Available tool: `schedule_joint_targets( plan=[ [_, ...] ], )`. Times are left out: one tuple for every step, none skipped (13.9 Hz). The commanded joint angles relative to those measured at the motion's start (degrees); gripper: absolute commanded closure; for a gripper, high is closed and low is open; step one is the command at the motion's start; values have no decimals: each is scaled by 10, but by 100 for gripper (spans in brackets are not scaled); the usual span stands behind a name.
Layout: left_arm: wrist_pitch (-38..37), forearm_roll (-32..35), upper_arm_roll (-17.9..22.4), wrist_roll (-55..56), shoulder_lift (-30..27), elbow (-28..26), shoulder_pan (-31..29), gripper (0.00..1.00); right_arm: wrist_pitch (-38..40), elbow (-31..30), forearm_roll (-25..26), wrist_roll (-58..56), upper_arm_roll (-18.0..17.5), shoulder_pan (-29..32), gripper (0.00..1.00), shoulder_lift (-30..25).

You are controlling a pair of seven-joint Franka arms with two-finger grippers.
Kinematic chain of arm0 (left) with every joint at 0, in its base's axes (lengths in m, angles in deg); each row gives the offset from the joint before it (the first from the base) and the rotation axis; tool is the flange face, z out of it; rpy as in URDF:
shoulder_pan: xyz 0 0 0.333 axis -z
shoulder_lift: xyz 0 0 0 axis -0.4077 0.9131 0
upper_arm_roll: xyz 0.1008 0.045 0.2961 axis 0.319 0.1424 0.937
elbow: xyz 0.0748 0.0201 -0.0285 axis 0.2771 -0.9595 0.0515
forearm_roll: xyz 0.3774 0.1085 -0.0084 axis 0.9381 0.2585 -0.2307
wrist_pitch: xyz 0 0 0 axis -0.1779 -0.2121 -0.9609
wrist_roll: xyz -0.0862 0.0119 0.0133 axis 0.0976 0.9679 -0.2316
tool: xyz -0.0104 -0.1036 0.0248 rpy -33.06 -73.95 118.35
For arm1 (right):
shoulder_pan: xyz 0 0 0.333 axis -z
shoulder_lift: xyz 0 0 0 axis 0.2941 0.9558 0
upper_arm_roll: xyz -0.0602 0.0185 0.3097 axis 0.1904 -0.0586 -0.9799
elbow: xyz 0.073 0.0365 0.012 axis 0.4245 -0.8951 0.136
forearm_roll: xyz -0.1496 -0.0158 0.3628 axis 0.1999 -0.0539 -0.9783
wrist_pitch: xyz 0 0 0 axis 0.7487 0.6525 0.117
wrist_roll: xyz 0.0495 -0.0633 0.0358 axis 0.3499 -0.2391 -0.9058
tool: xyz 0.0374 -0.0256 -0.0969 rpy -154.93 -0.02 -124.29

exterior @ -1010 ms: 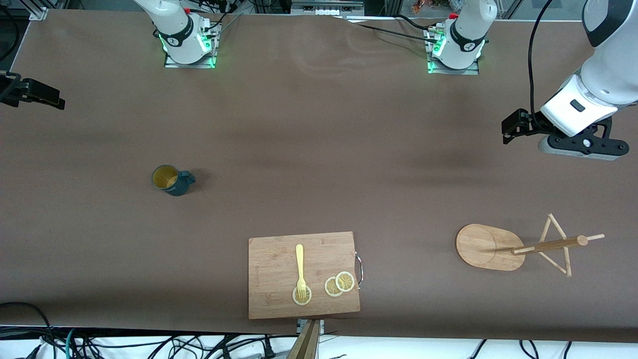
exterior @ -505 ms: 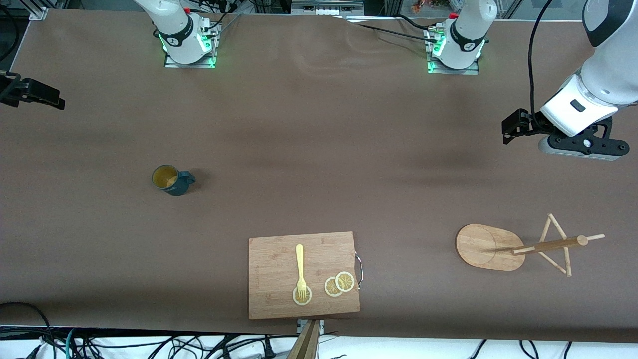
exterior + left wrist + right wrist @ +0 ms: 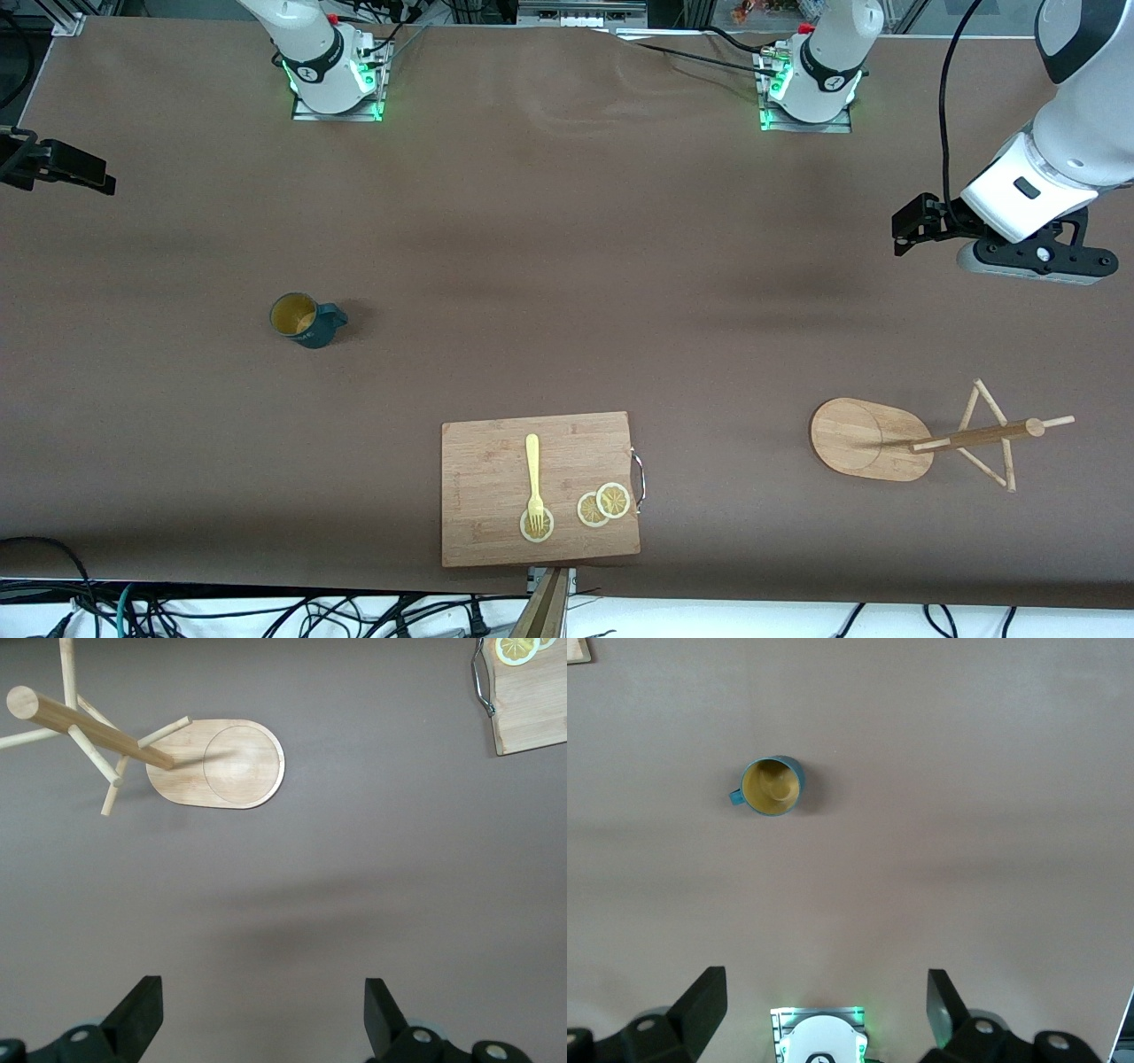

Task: Pass cup and hang on rack

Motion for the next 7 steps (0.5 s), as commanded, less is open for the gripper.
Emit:
schedule_joint_targets(
  plan=[
    [-13,7,-2,5,2,12,-2,0,-5,1,-12,3,-7,11,0,-1],
    [-13,7,-2,5,2,12,-2,0,-5,1,-12,3,-7,11,0,-1],
    [-13,7,-2,5,2,12,-2,0,-7,1,-12,3,-7,10,0,-1],
    [-13,7,-2,5,2,12,-2,0,-7,0,-12,3,-7,10,0,-1],
    [-13,7,-2,5,2,12,-2,0,-7,0,-12,3,-7,10,0,-1],
    [-13,7,-2,5,2,12,-2,0,-7,0,-12,3,-7,11,0,-2],
    [-13,7,-2,5,2,12,-2,0,-6,0,-12,3,-7,11,0,-1]
  ],
)
